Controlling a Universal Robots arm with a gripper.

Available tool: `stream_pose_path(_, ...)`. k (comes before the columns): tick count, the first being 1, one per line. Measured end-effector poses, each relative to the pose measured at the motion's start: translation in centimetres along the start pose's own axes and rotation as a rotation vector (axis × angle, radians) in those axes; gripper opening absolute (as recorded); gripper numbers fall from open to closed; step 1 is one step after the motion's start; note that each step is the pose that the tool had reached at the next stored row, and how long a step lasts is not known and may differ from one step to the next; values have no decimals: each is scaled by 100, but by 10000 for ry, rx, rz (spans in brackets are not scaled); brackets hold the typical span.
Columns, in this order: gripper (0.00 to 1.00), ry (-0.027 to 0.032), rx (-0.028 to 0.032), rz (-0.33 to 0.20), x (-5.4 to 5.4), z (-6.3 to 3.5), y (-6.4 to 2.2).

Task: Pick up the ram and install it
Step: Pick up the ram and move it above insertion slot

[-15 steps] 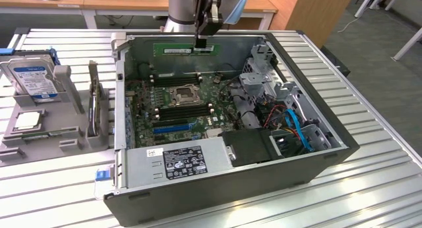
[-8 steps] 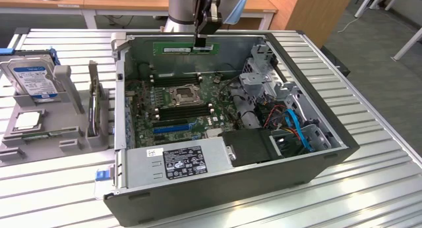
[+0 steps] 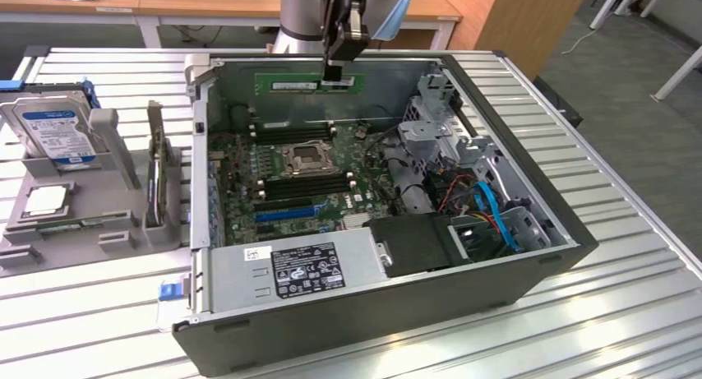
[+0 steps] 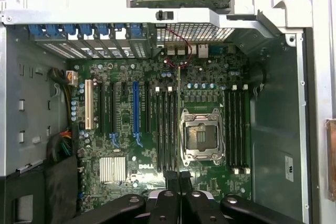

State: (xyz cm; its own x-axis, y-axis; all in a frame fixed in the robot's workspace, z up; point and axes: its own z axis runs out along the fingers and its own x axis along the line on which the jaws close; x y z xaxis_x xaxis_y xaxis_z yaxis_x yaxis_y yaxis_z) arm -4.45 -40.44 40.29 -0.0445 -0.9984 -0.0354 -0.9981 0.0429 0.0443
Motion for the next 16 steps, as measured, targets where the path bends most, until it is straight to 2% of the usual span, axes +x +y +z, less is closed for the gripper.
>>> stream_pose_path(10,11,0,0,-1,5,147,-7)
stream_pose_path(16,11,0,0,0,6,161,-7)
